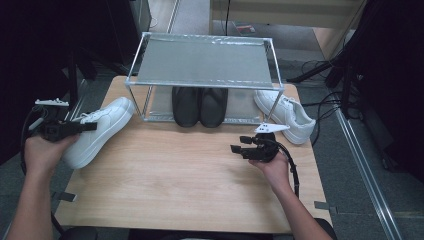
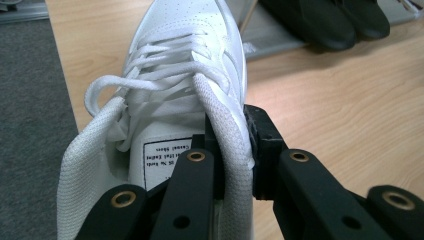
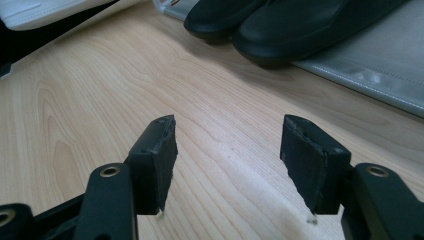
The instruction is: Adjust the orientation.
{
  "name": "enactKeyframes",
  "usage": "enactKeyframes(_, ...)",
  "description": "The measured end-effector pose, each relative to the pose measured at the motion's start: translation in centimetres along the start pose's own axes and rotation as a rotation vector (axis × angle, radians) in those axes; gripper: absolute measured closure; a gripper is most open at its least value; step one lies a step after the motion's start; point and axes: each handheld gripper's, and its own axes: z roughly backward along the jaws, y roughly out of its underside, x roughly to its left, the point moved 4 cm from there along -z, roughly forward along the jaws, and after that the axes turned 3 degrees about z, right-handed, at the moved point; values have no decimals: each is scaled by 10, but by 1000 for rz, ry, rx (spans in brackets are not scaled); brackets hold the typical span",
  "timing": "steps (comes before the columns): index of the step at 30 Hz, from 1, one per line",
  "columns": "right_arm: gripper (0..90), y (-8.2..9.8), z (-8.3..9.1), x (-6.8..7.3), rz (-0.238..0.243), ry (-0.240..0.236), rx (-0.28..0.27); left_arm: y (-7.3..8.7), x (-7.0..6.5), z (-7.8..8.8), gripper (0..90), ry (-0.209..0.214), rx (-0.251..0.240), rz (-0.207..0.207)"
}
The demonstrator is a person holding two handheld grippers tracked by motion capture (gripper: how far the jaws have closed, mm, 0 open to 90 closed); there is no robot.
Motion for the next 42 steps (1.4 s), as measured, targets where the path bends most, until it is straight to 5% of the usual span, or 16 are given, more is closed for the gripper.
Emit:
enactKeyframes(9,406,-8,-9,1,11,-18,-4,23,-23,12,824,19,14,-31)
enactKeyframes(17,408,-13,-15,3,17,-30,2,32,-44,10,825,98,14,-90)
enactKeyframes(35,419,-12,-9,5,22,-3,-11,19,-114,-17,823,226,2,-244)
enactKeyframes(42,419,-8,-4,7,14,2,-8,15,-139,-37,823,265,43,-315)
